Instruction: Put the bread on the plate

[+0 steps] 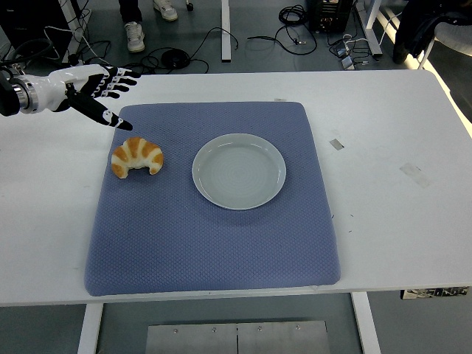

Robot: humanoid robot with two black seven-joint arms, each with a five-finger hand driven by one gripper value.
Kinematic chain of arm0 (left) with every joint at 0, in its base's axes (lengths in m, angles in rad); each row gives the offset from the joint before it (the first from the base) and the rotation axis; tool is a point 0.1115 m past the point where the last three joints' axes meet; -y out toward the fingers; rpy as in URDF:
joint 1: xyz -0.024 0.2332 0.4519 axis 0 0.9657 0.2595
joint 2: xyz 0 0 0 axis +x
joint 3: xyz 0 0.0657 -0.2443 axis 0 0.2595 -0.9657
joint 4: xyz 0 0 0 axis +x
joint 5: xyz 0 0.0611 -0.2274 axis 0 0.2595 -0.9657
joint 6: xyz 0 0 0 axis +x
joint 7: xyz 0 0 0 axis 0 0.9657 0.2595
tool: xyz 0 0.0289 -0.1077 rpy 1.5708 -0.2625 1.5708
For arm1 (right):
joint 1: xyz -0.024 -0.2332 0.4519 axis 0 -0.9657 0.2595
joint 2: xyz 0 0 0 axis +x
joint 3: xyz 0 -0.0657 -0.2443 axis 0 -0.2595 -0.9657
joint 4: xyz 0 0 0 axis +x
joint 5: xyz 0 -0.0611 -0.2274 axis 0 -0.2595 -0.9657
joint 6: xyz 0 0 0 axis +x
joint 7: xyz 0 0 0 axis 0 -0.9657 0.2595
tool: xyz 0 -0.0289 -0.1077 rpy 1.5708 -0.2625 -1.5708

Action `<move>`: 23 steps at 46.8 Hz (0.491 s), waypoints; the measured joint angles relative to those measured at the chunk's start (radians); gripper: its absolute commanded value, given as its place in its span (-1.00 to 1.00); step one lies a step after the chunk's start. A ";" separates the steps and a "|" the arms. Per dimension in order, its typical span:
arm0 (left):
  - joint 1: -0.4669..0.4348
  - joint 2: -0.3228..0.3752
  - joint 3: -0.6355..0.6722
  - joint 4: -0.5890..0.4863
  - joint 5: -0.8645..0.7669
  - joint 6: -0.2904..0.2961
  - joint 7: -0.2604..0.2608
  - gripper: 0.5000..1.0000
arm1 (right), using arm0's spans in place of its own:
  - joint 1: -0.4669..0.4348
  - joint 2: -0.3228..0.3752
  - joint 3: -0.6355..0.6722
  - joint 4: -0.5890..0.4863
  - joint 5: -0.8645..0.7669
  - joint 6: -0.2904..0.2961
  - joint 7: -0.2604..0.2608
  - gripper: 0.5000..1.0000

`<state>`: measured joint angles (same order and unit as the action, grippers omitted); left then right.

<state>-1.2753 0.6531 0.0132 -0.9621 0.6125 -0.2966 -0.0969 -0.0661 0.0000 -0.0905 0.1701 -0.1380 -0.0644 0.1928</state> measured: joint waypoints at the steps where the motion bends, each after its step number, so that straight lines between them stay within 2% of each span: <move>1: -0.002 -0.004 -0.001 -0.001 0.027 0.000 0.000 0.85 | 0.000 0.000 0.000 0.000 0.000 0.000 0.000 1.00; 14: -0.003 -0.008 0.003 -0.004 0.151 0.002 0.002 0.83 | 0.000 0.000 0.000 0.000 0.000 0.000 0.000 1.00; 18: -0.002 -0.006 0.003 -0.004 0.195 0.002 0.003 0.77 | 0.000 0.000 0.000 0.000 0.000 0.000 0.000 1.00; 23: 0.003 -0.004 0.005 -0.015 0.242 0.002 0.026 0.76 | 0.000 0.000 0.000 0.000 0.000 0.000 0.000 1.00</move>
<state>-1.2728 0.6491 0.0184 -0.9768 0.8548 -0.2944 -0.0706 -0.0658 0.0000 -0.0905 0.1703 -0.1380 -0.0644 0.1926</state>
